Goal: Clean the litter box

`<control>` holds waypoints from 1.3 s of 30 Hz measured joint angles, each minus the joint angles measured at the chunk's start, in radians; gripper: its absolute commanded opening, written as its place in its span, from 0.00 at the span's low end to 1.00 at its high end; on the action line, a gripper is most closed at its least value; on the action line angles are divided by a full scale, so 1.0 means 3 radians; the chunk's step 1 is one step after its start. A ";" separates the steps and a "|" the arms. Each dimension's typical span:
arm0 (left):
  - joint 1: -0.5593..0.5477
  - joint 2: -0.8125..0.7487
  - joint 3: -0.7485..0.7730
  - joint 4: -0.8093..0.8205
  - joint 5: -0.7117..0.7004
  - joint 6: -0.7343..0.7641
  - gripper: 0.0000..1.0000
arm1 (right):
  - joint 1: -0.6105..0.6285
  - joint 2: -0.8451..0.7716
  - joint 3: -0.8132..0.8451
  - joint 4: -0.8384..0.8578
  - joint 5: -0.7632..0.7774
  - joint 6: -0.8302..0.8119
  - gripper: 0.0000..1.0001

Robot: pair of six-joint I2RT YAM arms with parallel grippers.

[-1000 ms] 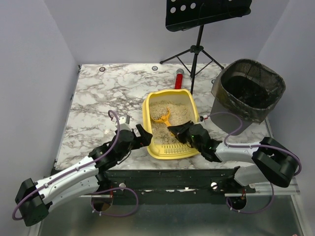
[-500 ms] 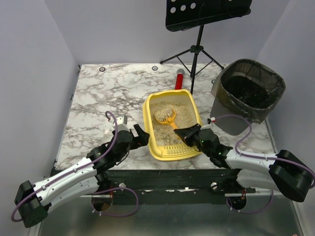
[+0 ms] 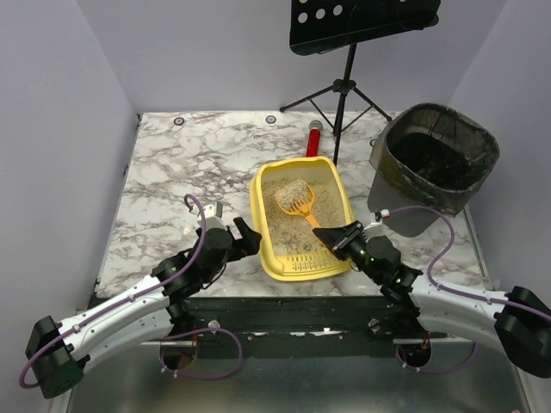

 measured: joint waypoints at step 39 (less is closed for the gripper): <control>0.0001 0.0122 0.0014 0.0210 0.0003 0.0065 0.99 | 0.0000 -0.1264 -0.0388 0.0118 -0.0084 0.0356 0.01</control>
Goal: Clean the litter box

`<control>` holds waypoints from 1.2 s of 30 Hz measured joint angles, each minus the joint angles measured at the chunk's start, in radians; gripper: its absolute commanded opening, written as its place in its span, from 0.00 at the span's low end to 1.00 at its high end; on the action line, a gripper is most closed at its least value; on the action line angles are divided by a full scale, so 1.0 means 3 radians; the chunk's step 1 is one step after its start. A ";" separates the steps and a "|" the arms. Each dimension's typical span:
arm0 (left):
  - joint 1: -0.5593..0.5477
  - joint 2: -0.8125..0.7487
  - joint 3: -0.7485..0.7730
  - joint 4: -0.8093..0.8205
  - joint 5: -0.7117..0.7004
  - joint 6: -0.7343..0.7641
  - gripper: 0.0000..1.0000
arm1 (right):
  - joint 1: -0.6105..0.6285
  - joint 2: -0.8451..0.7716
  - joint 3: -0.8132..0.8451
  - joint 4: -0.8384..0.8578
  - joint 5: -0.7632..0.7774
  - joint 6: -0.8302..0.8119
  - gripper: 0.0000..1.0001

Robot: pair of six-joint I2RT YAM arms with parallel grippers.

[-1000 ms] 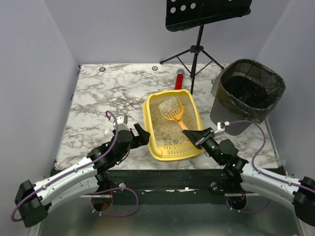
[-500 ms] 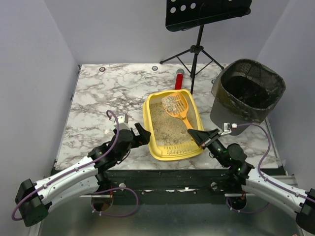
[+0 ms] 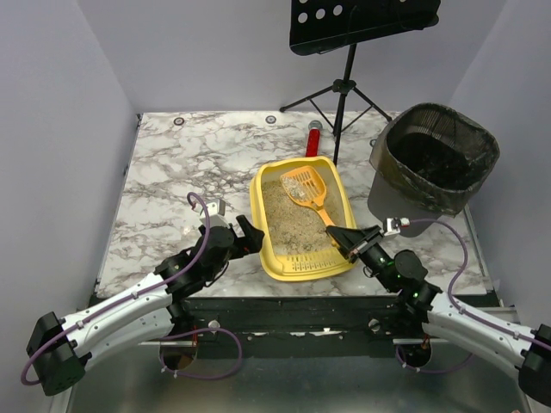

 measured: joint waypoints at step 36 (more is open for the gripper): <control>0.0000 -0.0008 0.0042 -0.0206 -0.0067 -0.0179 0.99 | 0.0000 -0.0839 -0.0001 -0.1546 -0.0177 0.1898 0.00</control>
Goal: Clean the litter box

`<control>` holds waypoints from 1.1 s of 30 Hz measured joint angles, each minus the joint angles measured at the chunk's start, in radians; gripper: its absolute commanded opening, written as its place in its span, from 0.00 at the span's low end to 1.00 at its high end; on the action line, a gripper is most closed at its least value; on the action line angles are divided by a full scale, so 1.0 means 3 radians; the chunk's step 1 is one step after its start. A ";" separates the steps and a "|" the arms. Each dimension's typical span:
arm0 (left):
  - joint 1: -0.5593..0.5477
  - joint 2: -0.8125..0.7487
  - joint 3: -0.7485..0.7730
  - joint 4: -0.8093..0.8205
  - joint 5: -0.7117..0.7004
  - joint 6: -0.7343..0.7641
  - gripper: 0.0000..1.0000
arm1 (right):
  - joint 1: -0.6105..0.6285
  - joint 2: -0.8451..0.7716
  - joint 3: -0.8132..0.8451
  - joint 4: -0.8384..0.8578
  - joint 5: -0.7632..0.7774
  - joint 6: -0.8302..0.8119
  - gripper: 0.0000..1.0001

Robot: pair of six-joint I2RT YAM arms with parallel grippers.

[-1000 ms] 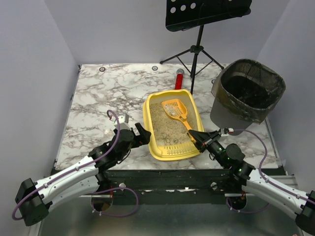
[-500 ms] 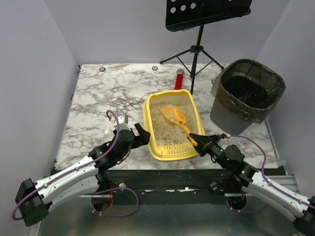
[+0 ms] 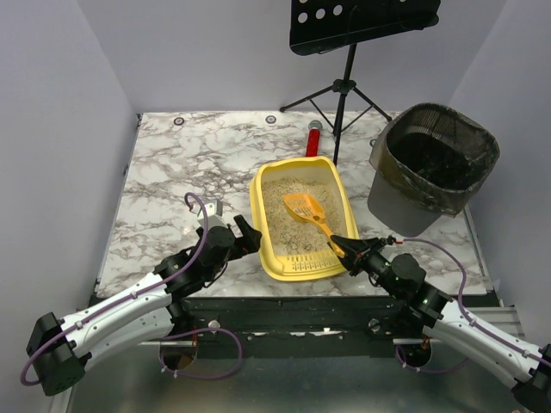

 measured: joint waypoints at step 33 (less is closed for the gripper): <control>0.0000 -0.0045 0.0000 0.0037 -0.0011 0.0064 0.99 | -0.0001 -0.0080 0.0025 0.0814 0.0109 -0.2903 0.01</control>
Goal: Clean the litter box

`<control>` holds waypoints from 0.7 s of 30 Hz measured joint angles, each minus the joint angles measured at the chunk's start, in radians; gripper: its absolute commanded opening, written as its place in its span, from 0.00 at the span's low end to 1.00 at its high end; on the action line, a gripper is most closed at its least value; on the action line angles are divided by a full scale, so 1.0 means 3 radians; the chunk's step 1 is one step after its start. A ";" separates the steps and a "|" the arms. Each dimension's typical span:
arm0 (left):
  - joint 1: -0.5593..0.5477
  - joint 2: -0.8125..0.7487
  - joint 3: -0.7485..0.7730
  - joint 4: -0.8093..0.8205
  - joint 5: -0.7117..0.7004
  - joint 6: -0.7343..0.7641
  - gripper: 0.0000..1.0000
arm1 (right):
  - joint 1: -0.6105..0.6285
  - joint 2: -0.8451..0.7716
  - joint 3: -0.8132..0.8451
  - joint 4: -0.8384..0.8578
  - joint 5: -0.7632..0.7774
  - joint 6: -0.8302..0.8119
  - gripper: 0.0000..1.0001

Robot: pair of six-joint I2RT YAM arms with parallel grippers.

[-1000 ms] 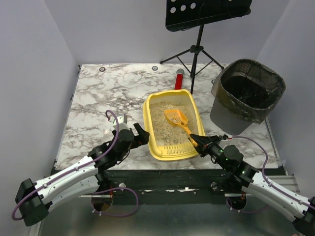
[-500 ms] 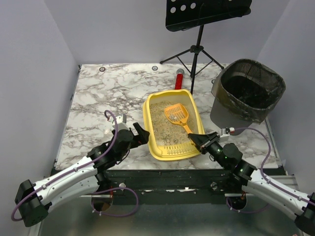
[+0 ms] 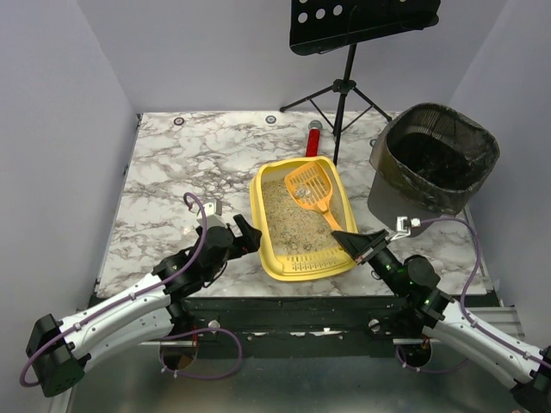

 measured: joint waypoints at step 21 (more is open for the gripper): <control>0.0000 -0.0034 -0.0005 -0.0005 -0.0008 0.0010 0.99 | 0.0000 0.0665 0.0146 -0.0685 0.0202 0.0876 0.00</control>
